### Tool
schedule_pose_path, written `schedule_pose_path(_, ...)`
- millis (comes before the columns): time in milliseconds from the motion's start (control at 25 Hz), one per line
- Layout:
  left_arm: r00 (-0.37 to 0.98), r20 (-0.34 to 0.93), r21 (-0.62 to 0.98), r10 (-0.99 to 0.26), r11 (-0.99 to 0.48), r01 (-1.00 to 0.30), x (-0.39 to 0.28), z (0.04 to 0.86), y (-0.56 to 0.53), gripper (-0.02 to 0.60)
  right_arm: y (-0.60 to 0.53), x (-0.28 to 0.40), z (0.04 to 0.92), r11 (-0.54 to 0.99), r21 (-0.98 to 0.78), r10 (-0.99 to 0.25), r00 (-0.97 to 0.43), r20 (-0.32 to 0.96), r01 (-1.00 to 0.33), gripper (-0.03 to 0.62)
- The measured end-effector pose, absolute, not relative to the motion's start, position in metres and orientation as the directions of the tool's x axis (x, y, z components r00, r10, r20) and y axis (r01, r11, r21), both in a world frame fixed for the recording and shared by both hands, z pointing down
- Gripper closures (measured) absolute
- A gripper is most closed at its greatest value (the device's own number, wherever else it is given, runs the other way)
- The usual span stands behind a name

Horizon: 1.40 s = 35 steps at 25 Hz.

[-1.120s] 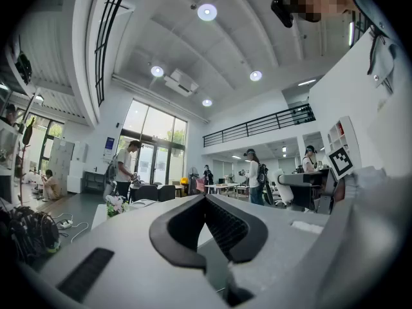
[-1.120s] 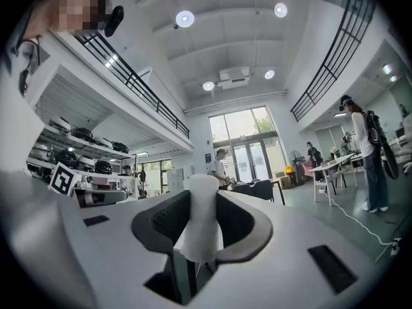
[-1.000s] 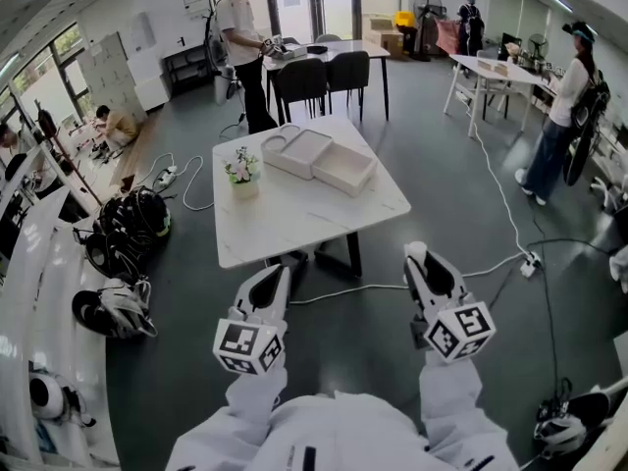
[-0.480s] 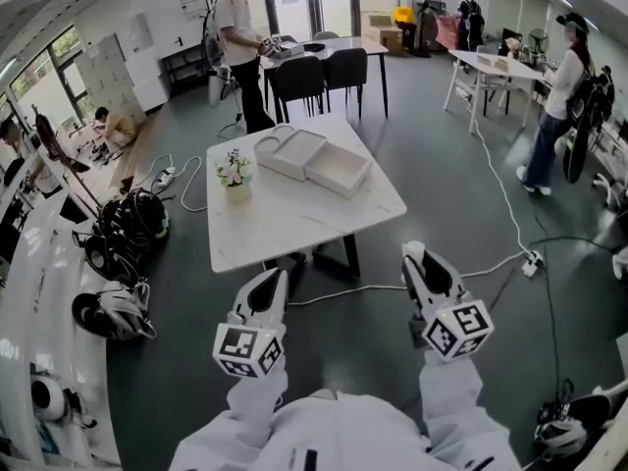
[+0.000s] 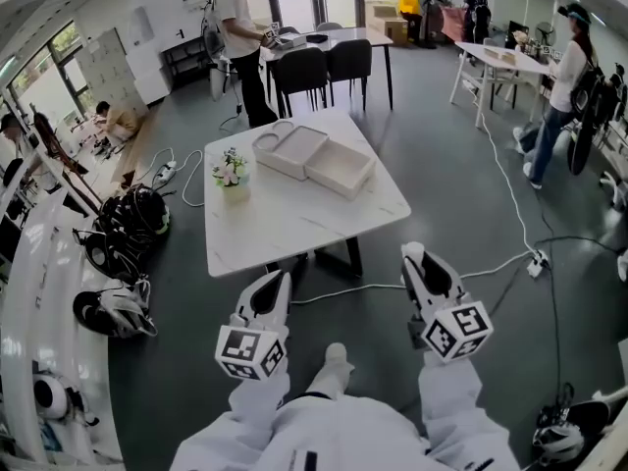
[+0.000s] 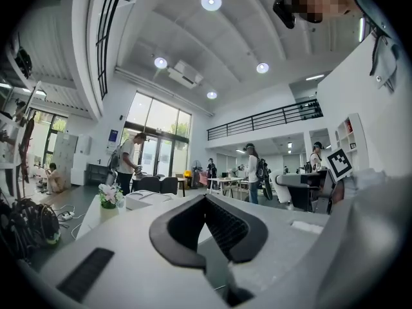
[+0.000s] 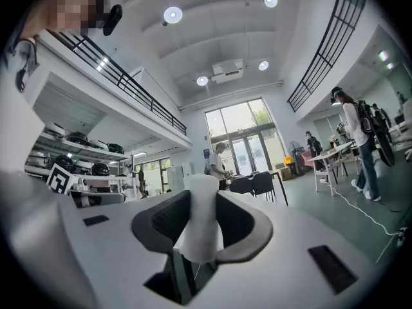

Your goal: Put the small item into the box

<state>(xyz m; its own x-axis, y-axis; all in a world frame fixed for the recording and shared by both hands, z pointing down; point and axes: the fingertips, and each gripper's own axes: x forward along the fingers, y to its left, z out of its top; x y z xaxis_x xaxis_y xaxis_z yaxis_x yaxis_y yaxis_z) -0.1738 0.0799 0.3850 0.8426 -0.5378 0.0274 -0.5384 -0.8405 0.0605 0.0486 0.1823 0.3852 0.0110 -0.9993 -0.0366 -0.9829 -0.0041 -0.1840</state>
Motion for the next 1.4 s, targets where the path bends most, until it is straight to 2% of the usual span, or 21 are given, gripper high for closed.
schedule_pose_path(800,0.874,0.044,0.113,-0.485,-0.866,-0.486,-0.077,0.409,-0.076,0.583,0.028,0.120,0.407,-0.009,-0.196,-1.000,0.008,0.005,-0.981,0.477)
schedule_pose_path(1400,0.894,0.078,0.158,-0.442,-0.880,-0.449,-0.028,0.431,-0.123,0.583,-0.012,0.156,0.432,-0.039,-0.226,-0.998,0.026,0.057,-0.973,0.477)
